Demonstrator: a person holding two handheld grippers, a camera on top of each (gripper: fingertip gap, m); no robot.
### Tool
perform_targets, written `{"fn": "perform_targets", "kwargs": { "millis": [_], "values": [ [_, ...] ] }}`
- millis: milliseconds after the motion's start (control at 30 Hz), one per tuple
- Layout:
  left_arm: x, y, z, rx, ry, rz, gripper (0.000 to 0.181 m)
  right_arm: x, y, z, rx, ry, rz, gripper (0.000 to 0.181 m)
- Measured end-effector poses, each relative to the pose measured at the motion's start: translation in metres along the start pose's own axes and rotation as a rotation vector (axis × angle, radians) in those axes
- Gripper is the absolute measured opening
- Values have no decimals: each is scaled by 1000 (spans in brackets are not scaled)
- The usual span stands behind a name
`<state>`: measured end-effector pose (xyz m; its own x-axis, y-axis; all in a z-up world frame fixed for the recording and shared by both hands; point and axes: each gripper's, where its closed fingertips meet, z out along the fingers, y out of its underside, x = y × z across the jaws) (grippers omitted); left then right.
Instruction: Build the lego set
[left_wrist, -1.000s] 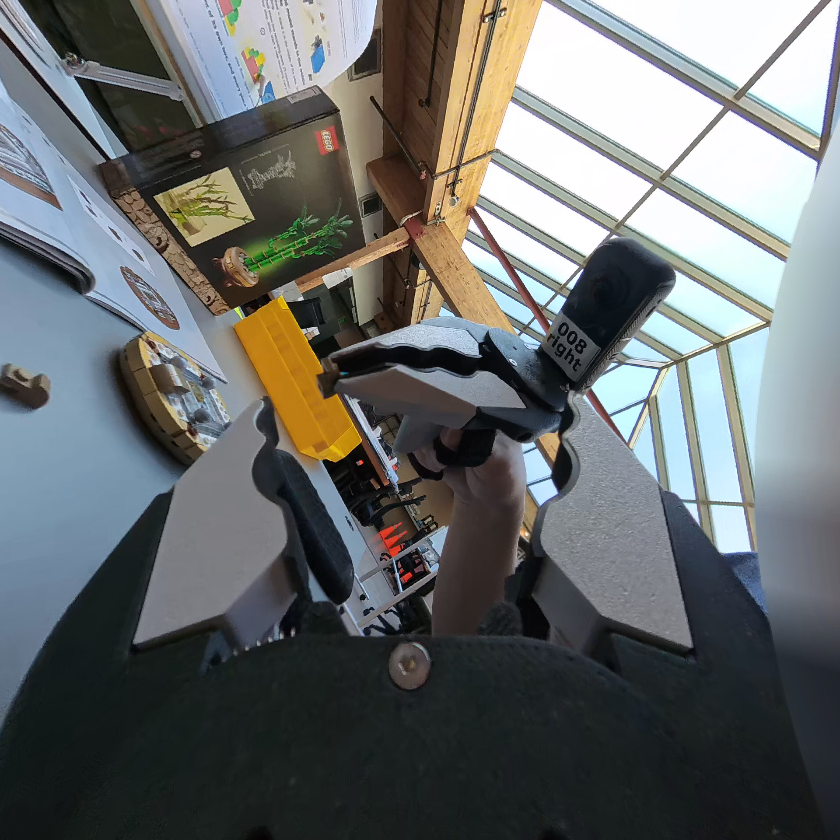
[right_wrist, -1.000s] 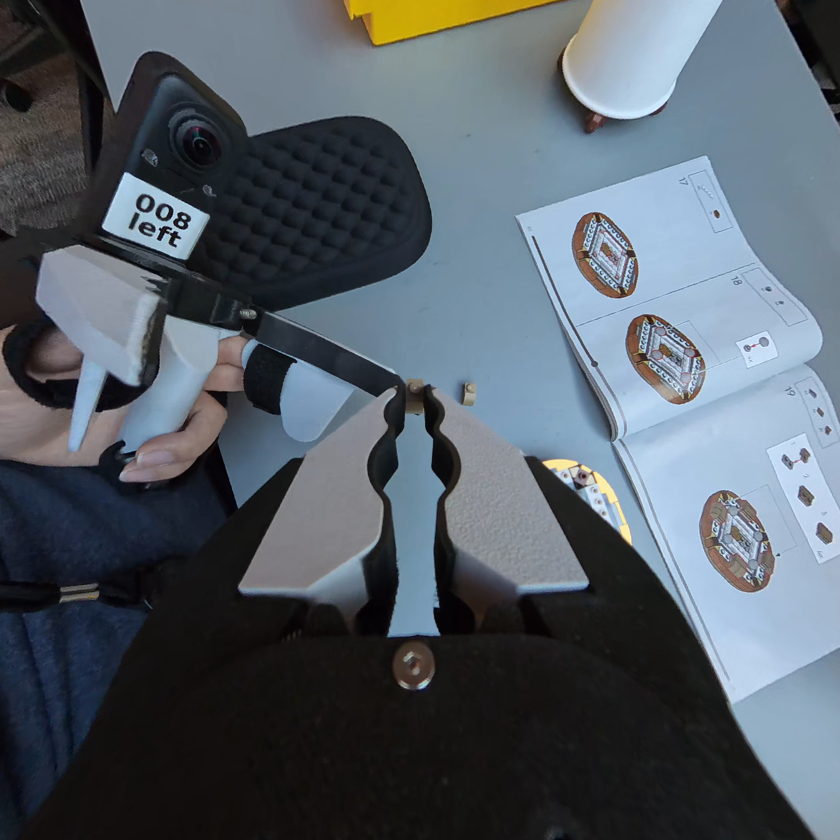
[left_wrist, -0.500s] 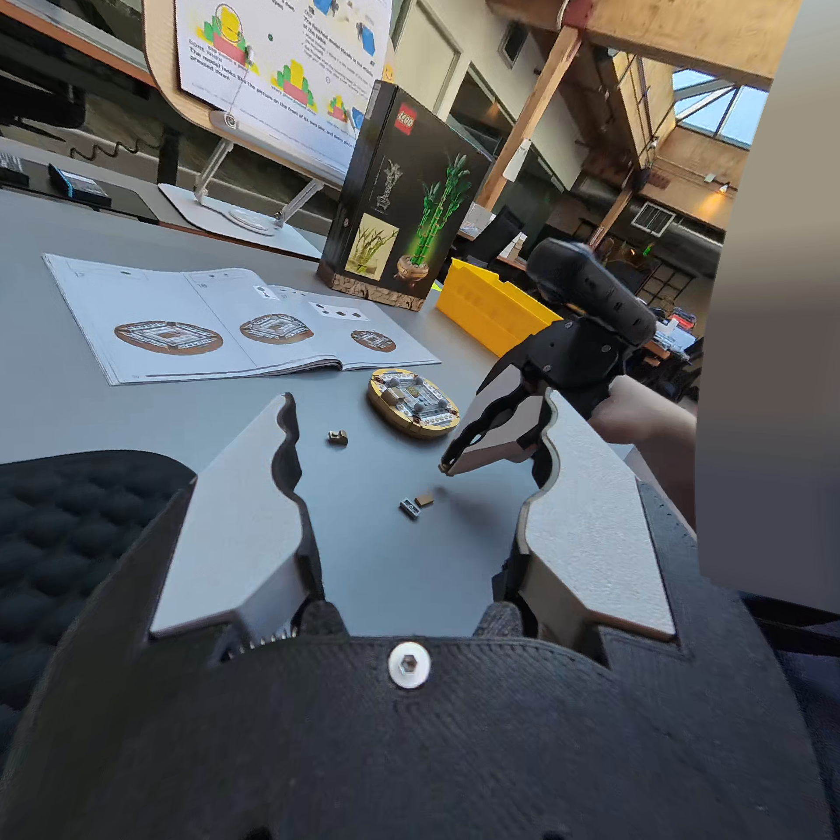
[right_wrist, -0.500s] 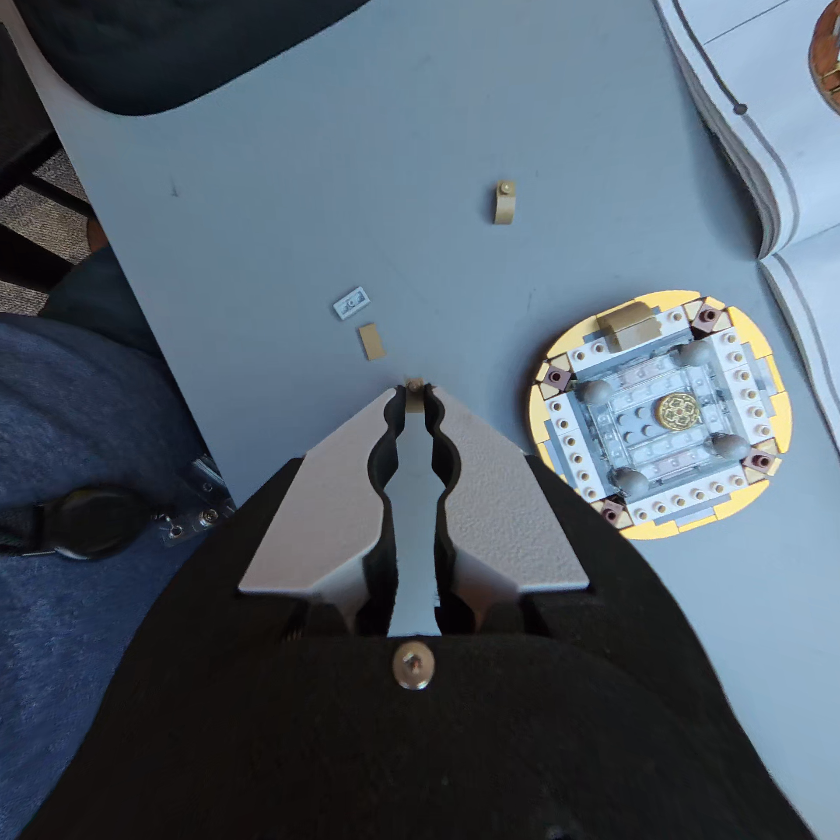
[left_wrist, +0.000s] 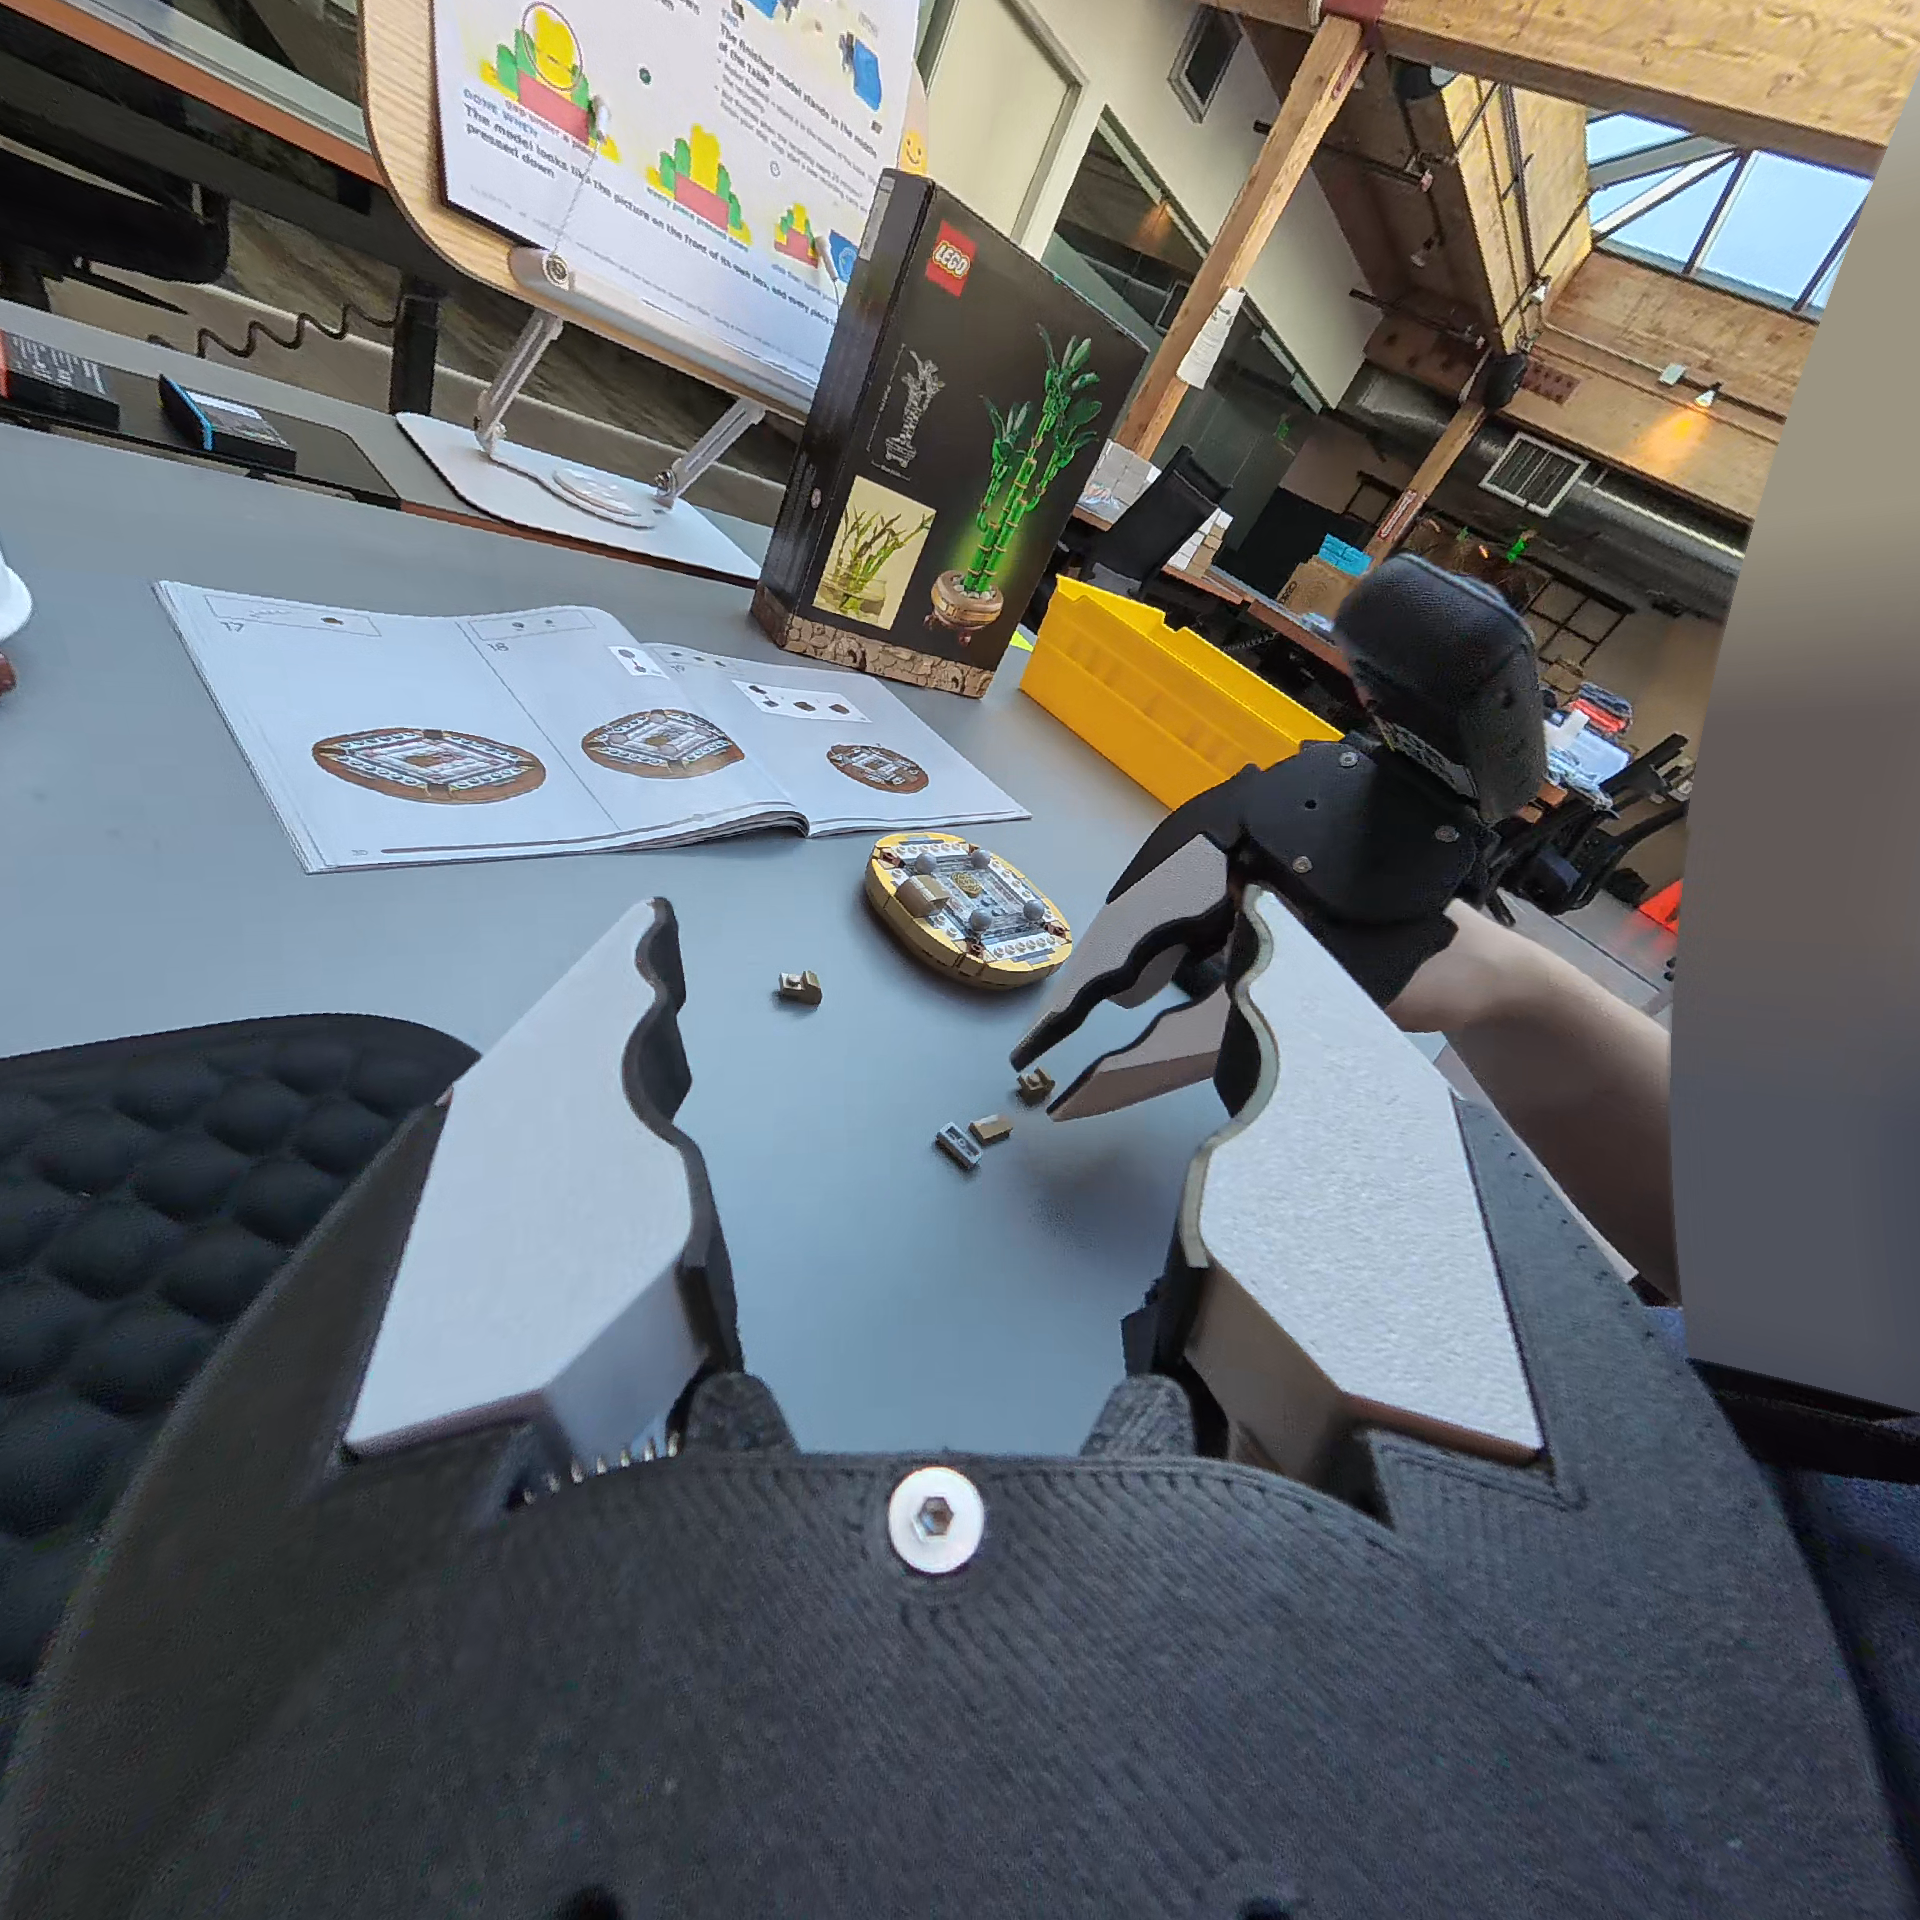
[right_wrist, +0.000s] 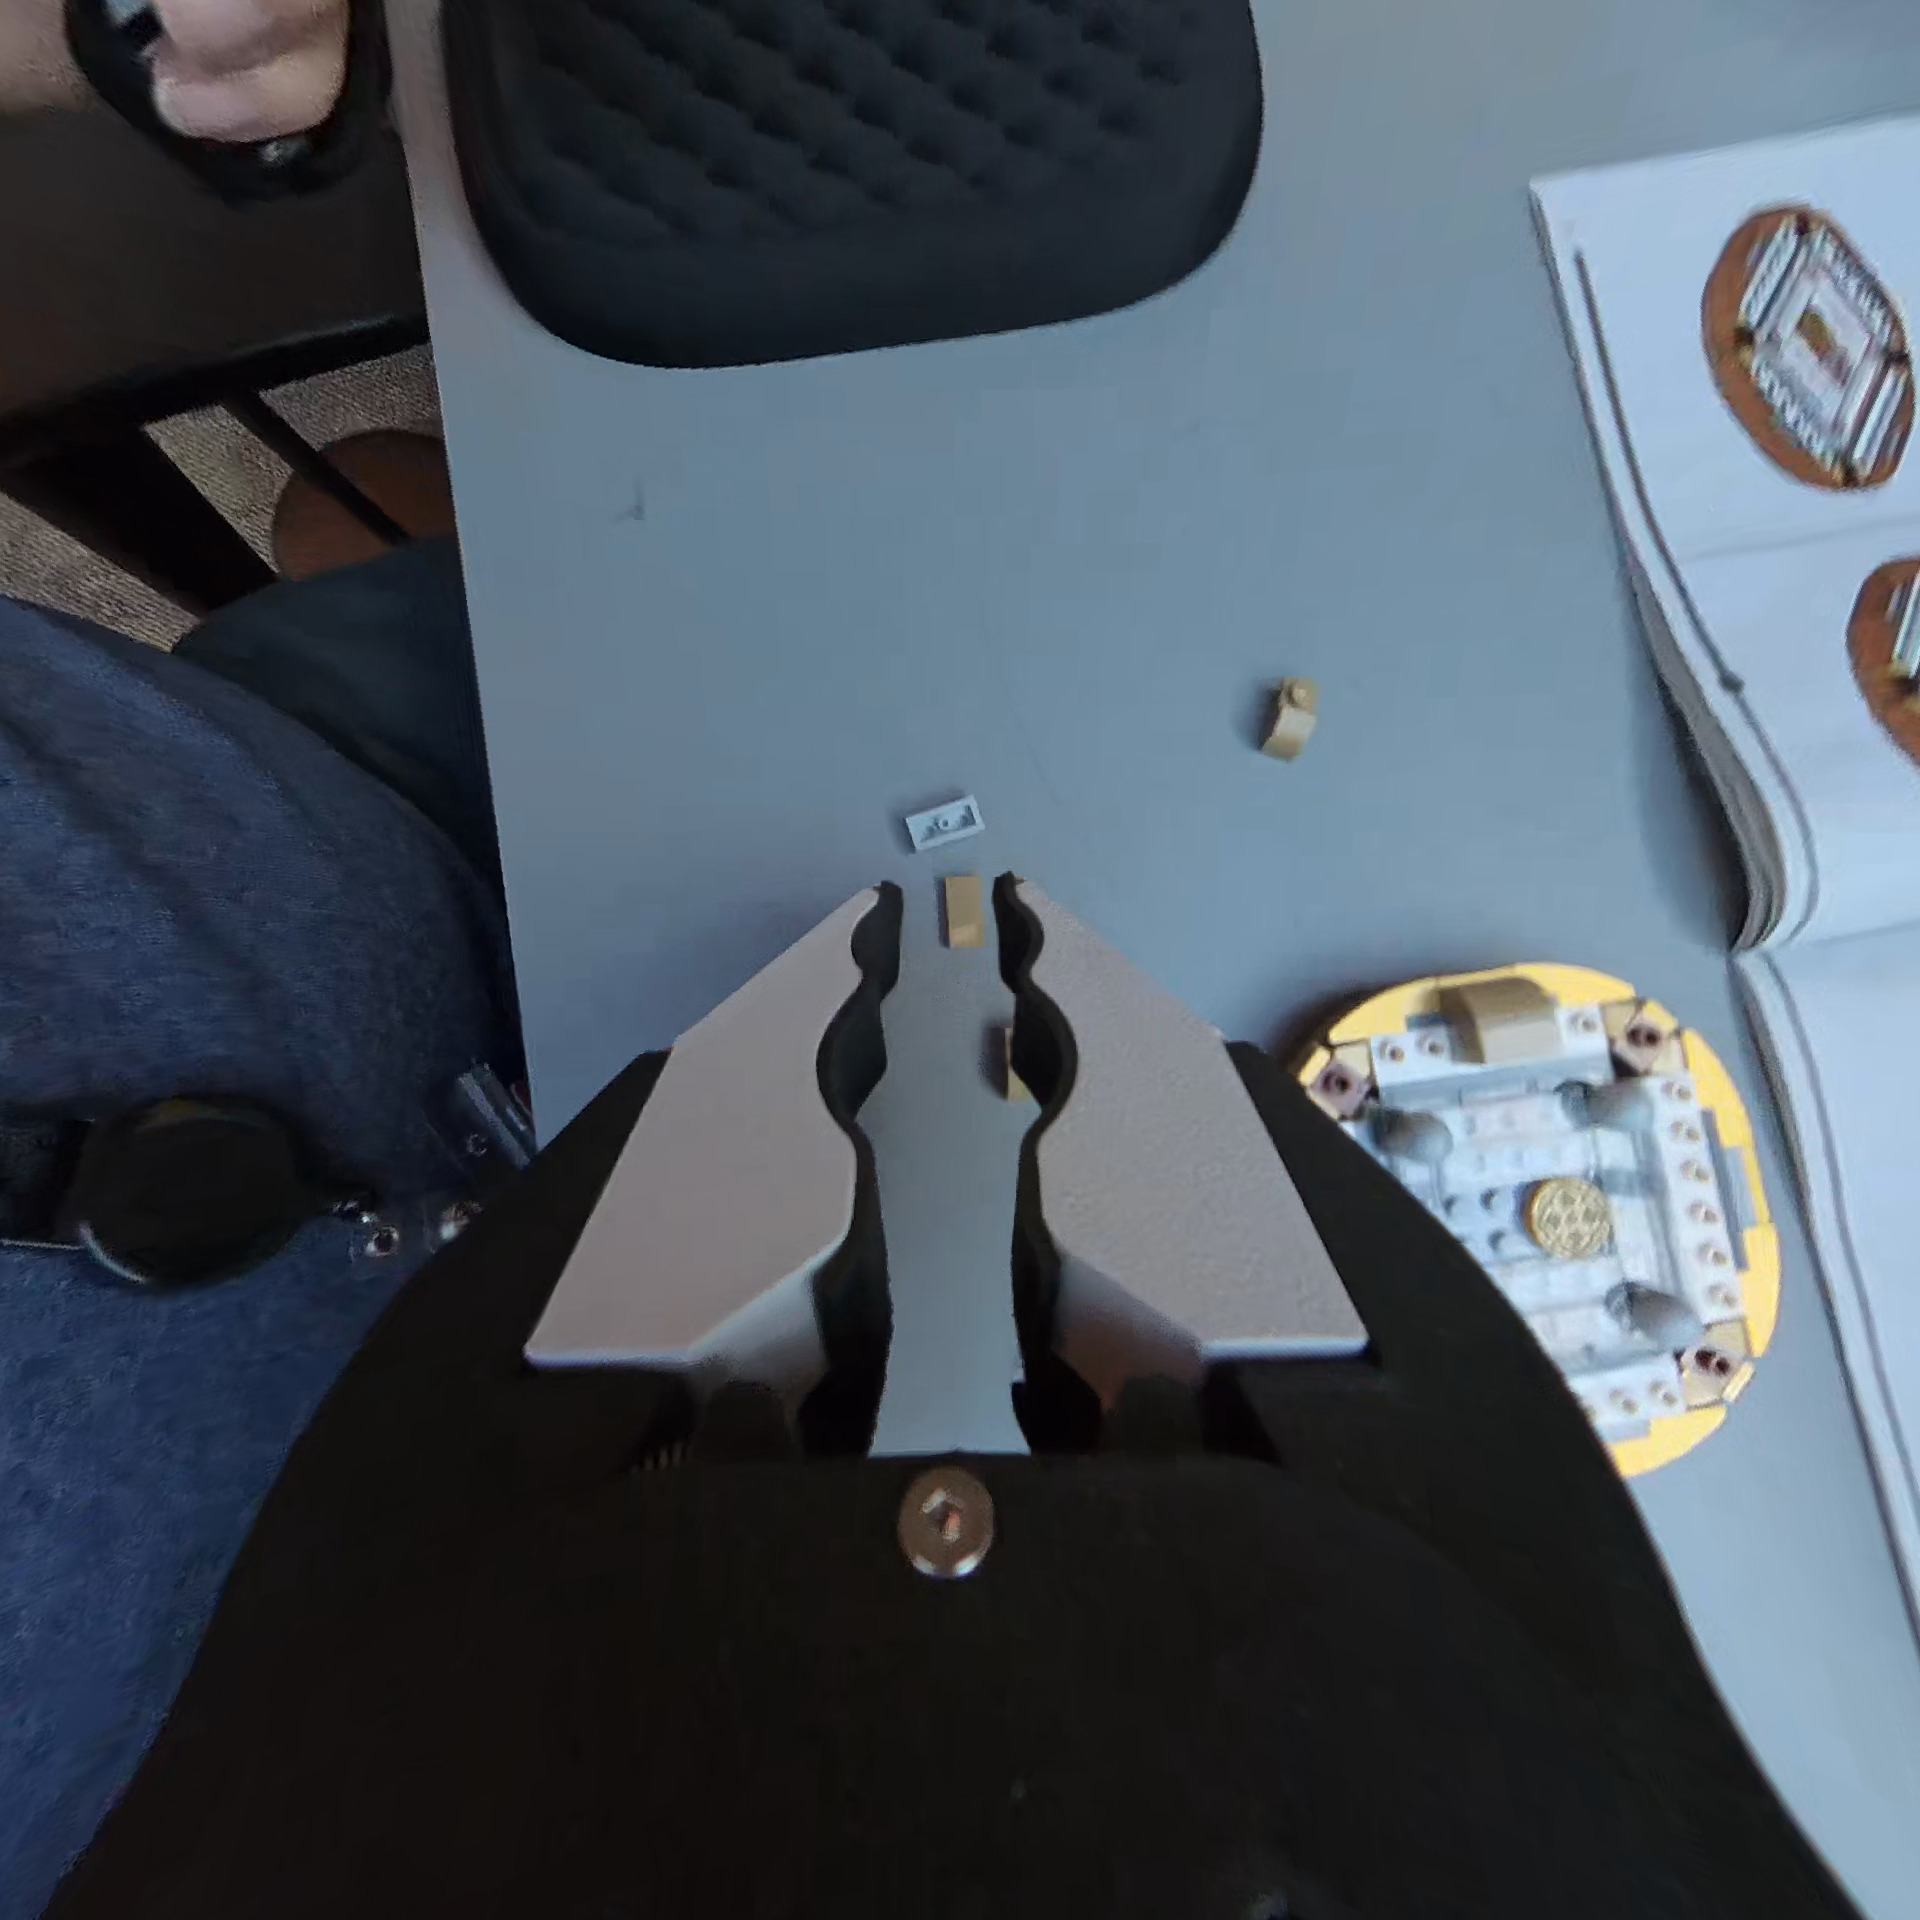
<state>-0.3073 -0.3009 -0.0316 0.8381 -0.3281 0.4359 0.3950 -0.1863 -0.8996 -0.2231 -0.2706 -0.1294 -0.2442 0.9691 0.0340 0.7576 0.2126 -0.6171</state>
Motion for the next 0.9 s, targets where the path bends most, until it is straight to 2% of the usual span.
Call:
{"fn": "perform_targets", "kwargs": {
  "millis": [100,333,467,567,633,733,800,900],
  "values": [
    [-1,1,-1,-10,4,7,104,-5,-6,14,4,-13,-116,18],
    [7,16,-1,-87,54,73,102,-6,-2,30,-37,-38,-181,18],
    [15,26,1,-144,142,43,95,-3,-3,30,-31,-29,-161,7],
    [21,29,3,-159,204,-1,83,0,-9,24,2,-40,-83,6],
    [28,33,5,-179,264,-45,77,-4,-24,13,98,-129,51,6],
    [36,36,10,-188,341,-122,68,-16,-60,-18,310,-390,331,6],
    [42,28,14,-136,411,-256,54,-21,-82,-40,446,-561,468,6],
    [51,6,11,-11,588,-485,29,-21,-94,-58,543,-691,600,6]
  ]
}}
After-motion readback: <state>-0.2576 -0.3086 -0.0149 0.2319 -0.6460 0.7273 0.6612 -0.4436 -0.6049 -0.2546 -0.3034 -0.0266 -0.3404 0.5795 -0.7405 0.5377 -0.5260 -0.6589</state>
